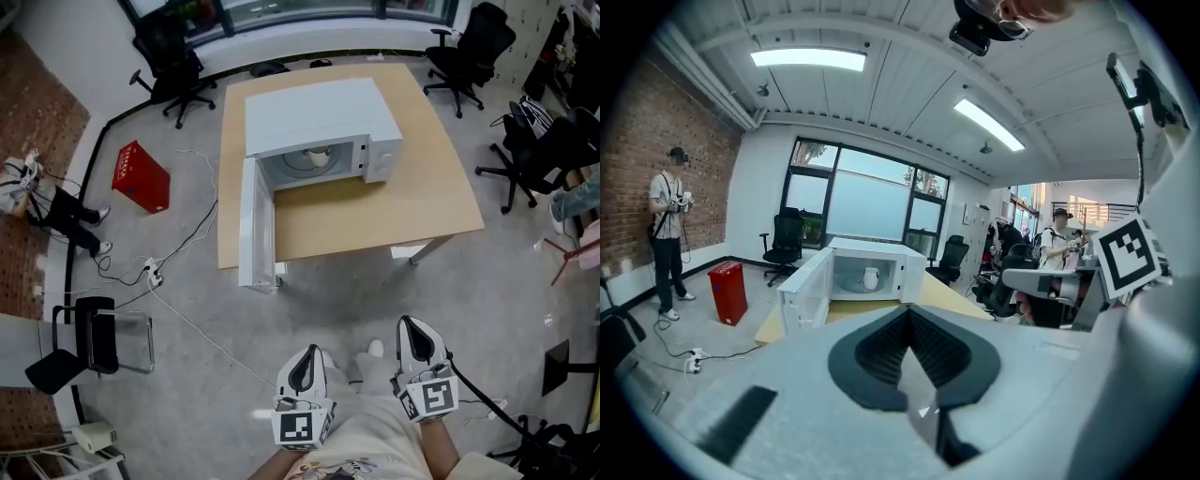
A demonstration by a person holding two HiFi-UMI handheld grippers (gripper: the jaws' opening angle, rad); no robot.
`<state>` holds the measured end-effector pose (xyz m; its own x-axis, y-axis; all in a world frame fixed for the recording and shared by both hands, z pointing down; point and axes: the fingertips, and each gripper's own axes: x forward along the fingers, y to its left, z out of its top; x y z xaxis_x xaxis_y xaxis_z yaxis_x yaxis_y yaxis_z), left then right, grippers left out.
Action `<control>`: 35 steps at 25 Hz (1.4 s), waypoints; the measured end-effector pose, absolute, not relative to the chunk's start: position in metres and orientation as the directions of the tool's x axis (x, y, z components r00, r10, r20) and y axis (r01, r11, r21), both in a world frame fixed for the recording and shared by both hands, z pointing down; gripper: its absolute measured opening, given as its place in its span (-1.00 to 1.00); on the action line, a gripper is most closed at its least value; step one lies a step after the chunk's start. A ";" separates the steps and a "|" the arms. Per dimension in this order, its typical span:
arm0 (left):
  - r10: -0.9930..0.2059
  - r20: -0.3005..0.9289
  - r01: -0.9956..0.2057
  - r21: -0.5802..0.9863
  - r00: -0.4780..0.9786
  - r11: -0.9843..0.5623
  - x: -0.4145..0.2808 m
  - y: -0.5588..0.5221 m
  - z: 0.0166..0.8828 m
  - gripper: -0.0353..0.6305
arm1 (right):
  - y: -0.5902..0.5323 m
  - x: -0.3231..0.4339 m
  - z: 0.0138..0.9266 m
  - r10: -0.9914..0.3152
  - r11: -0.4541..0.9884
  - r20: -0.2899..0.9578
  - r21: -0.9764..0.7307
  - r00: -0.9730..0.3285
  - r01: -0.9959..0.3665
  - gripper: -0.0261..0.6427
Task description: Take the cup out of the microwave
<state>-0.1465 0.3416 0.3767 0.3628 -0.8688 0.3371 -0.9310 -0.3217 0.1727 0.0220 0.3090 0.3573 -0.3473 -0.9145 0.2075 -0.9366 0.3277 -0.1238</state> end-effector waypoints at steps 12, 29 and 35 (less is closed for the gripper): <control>-0.850 0.341 -0.915 0.179 0.402 -0.360 -0.143 0.278 0.384 -0.89 | 0.251 0.013 0.376 -0.916 0.309 0.224 -0.133 -0.333 -0.942 -0.90; -0.910 0.335 -0.969 0.111 0.245 -0.220 -0.070 0.095 0.385 -0.89 | 0.079 0.041 0.388 -0.787 0.545 0.239 -0.162 -0.568 -0.823 -0.90; -0.909 0.349 -0.973 0.110 0.228 -0.201 -0.072 0.052 0.407 -0.88 | 0.036 0.041 0.395 -0.801 0.525 0.235 -0.168 -0.551 -0.834 -0.90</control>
